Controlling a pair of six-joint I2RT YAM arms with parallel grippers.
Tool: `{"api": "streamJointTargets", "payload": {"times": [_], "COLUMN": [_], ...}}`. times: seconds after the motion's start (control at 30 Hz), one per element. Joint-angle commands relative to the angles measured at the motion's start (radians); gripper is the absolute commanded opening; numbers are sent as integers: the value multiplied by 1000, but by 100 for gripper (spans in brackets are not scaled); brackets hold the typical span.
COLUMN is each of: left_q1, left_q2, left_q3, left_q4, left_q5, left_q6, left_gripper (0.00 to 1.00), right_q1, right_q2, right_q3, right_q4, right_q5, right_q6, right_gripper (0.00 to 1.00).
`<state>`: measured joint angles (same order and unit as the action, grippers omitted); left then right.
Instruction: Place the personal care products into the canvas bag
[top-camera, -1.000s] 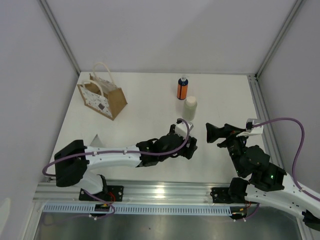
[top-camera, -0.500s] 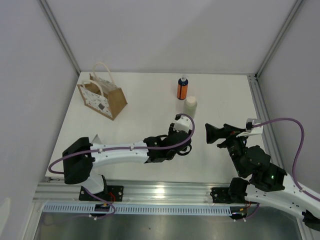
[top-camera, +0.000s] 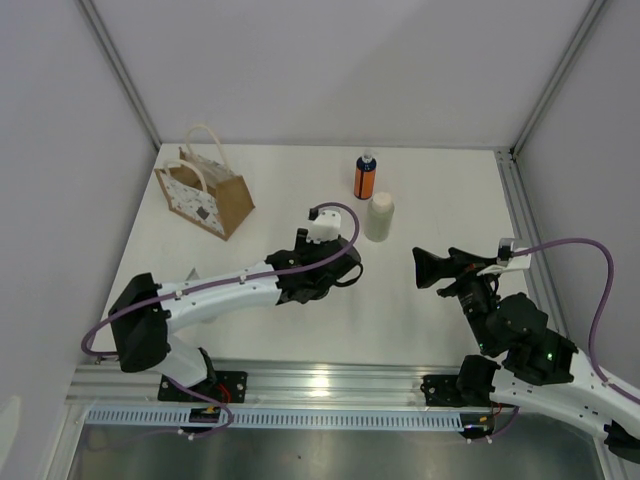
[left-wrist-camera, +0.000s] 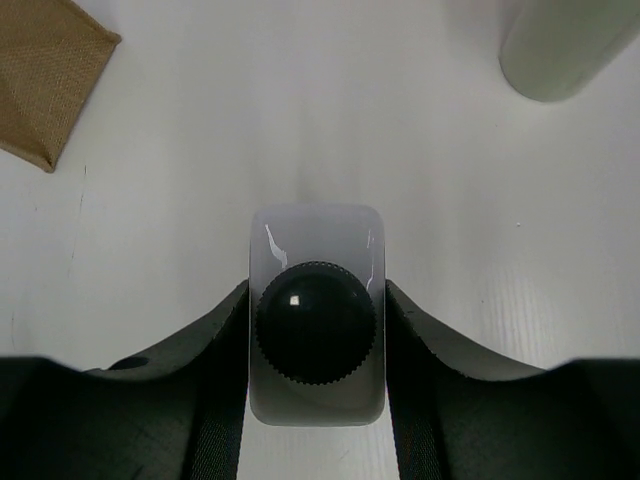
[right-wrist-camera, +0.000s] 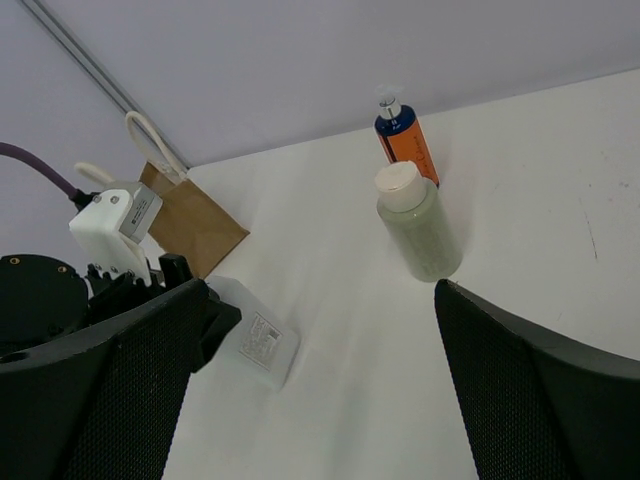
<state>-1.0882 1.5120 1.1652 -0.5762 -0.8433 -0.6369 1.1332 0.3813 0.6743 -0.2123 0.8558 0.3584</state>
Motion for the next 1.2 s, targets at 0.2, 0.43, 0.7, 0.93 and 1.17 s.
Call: {"api": "streamJointTargets", "payload": {"times": [0.2,0.43,0.7,0.93,1.17], "left_q1": [30,48,65,96,99], "left_q2": [-36,-24,-19,-10,-1], "left_q3": [-35,-73,-107,-133,-9], "left_q4": [33,64,101,150,38], "left_q5": [-94,-85,-76,-37,-62], "left_q6": [-87,-106,-118,-121,-110], "left_gripper": [0,57,72,54,0], "right_q1": [5,5,5,5,7], "right_q2": [-15,-15,-10,-9,-9], "right_q3": [5,4,1,1,-1], "right_q4": [14,16,19,21,19], "right_q5": [2,2,0,-3,-17], "right_q6": [16,14,13,13,14], "right_gripper": [99,99,99,99,98]}}
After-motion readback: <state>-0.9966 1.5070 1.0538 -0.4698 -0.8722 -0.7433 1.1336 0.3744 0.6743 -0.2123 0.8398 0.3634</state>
